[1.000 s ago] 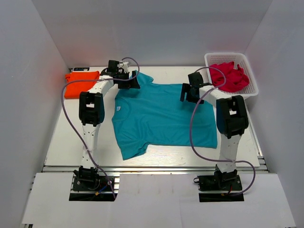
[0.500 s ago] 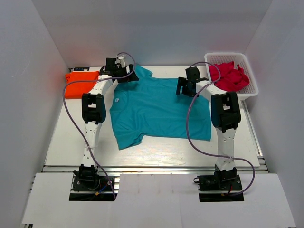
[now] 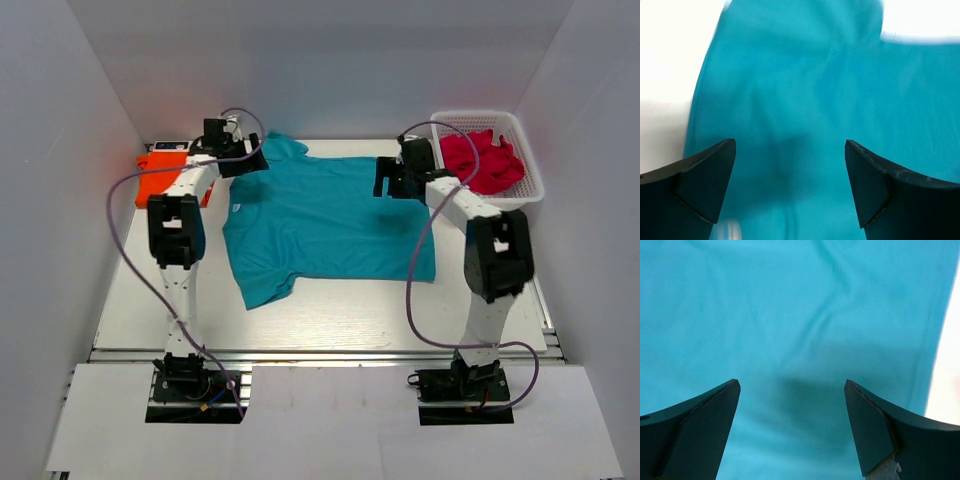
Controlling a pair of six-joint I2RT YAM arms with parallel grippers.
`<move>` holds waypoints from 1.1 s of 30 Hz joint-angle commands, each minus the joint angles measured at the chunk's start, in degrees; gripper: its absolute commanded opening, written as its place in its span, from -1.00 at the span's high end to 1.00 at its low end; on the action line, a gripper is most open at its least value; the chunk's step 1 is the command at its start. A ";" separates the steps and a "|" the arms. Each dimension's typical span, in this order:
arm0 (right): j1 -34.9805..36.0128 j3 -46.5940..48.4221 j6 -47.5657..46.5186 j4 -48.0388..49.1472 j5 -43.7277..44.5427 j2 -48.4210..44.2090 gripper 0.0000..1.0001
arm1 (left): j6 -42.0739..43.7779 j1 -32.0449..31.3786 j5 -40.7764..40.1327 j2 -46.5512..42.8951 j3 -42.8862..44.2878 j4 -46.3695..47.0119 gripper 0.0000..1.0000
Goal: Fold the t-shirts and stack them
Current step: Flatten out the tshirt, then grap the side of the flattened tshirt closest away from the robot with both arms
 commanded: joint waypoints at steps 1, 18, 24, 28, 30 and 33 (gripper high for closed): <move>0.67 -11.99 3.17 9.18 -1.16 -14.01 -0.81 | -0.33 -0.56 -9.92 -20.80 -14.94 -2.77 -1.00; 0.41 -36.47 11.00 12.11 4.83 -33.10 -0.81 | -17.84 -7.59 -5.55 -66.71 -78.43 -22.00 -0.91; 0.40 -37.44 11.00 12.72 3.50 -32.49 -0.81 | -20.64 -9.34 -10.12 -68.65 -82.56 -20.56 -0.77; 0.23 -37.18 11.09 12.02 2.53 -32.48 -0.81 | -21.70 -9.35 -10.12 -67.69 -83.19 -14.92 -0.59; 0.23 -37.18 11.09 11.67 2.88 -32.75 -0.81 | -22.40 -9.35 -11.25 -66.54 -83.19 -14.38 -0.51; 0.40 -38.05 10.91 11.93 2.88 -33.36 -0.81 | -22.41 -9.35 -12.76 -64.61 -84.59 -10.08 -0.37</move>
